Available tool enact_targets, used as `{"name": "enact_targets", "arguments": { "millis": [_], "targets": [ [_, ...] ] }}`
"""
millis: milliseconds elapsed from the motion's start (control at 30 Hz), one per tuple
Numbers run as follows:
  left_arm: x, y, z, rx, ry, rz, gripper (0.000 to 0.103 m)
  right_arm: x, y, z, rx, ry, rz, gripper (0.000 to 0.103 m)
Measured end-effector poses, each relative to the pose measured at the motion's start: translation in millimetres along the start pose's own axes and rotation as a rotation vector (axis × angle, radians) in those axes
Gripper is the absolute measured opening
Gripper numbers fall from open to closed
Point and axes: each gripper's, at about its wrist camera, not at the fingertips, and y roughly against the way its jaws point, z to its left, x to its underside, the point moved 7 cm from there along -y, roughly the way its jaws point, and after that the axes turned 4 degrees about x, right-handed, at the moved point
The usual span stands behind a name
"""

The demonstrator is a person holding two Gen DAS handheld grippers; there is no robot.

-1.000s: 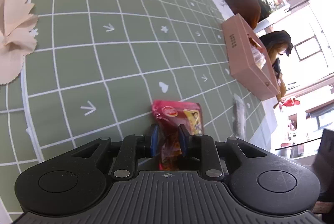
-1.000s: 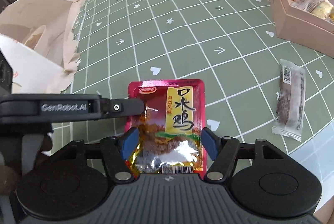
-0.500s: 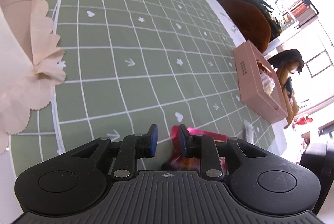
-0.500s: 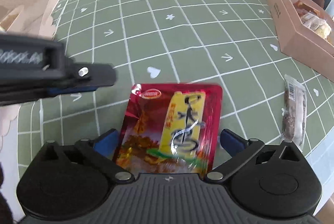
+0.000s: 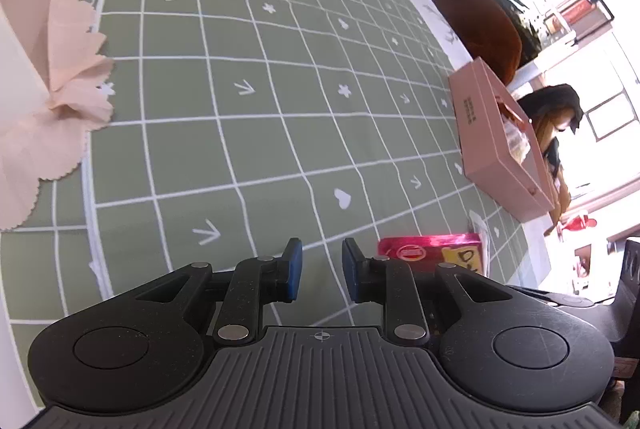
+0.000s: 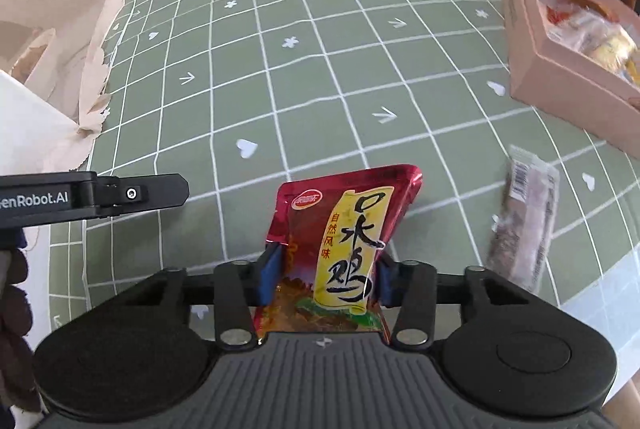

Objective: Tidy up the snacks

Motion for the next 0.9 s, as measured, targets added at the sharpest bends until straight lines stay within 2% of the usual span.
{"name": "enact_targets", "arguments": {
  "millis": [233,300,367,467,533,633,700,833,900],
  "targets": [
    [3.1,-15.3,-21.2,0.012,-0.051,0.045,0.026,14.5,9.9,-24.8,-0.013,-0.043,-0.004,0.037],
    [2.4,-21.8,-28.9,0.016,-0.067,0.056,0.026,19.0,16.3,-28.0,-0.013,-0.037,-0.012,0.03],
    [1.8,-31.2,-38.6,0.019,-0.088,0.076,0.026,20.7,25.4,-31.7,-0.005,-0.022,-0.038,0.027],
    [-1.5,-47.1,-65.7,0.066,-0.142,0.117,0.026,21.6,32.4,-41.3,0.028,-0.013,-0.07,0.027],
    [-5.6,-56.9,-92.1,0.114,-0.198,0.145,0.026,25.0,31.3,-48.9,0.006,-0.046,-0.065,0.028],
    [-5.2,-79.9,-133.5,0.159,-0.292,0.236,0.026,32.8,30.4,-54.5,0.001,-0.057,-0.058,0.045],
    [-1.5,-96.2,-155.4,0.137,-0.369,0.269,0.026,39.0,30.4,-60.6,0.011,-0.061,-0.062,0.056],
    [13.1,-127.5,-186.3,0.072,-0.515,0.298,0.026,52.2,34.8,-77.7,0.005,-0.095,-0.063,0.058],
    [21.7,-141.3,-194.3,0.042,-0.569,0.311,0.026,59.6,36.7,-88.7,0.02,-0.117,-0.069,0.062]
  ]
}}
